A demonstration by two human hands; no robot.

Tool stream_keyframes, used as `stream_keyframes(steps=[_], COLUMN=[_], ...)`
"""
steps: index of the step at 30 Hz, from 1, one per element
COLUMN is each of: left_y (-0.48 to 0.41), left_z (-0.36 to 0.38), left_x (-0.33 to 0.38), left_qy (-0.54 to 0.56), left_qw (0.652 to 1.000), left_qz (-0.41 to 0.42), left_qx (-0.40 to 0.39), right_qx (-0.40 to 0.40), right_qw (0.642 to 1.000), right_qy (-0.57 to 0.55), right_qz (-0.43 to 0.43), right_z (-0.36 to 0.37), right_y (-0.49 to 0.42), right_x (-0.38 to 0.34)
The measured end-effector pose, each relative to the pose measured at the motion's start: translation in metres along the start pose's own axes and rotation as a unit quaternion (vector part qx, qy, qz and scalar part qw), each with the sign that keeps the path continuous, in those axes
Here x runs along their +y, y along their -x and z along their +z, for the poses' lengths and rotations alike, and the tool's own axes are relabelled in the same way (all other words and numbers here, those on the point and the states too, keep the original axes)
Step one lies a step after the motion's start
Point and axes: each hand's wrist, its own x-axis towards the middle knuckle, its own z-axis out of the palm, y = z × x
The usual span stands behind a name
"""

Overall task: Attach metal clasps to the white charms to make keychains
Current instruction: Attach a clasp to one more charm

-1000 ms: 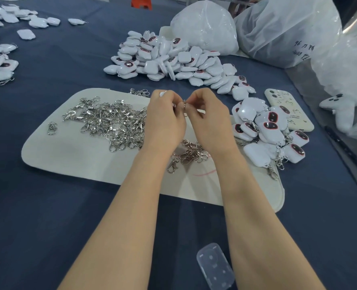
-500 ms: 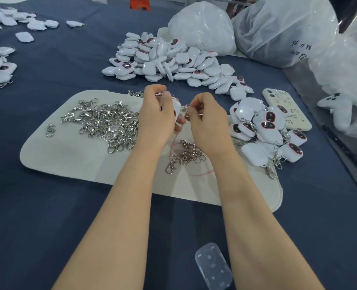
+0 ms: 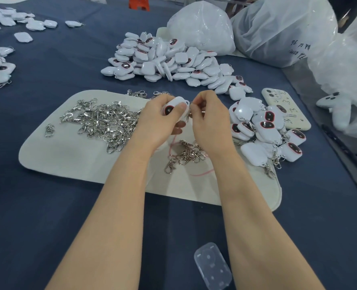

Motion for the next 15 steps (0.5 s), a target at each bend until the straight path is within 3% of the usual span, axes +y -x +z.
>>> stream_keyframes(steps=[5,15], left_y=[-0.0034,-0.0061], left_z=[0.0006,-0.002], left_x=[-0.0027,-0.0055], left_qy=[-0.107,-0.129], left_qw=[0.994,0.991], left_qz=[0.019,0.006], left_qx=[0.012,0.024], right_qx=[-0.008,-0.042], right_qw=[1.0,0.998], right_qy=[0.012,0.039], right_qz=[0.004,-0.022], right_z=[0.0017,0.0017], right_y=[0.0011,0.003], right_x=[0.0001,-0.0027])
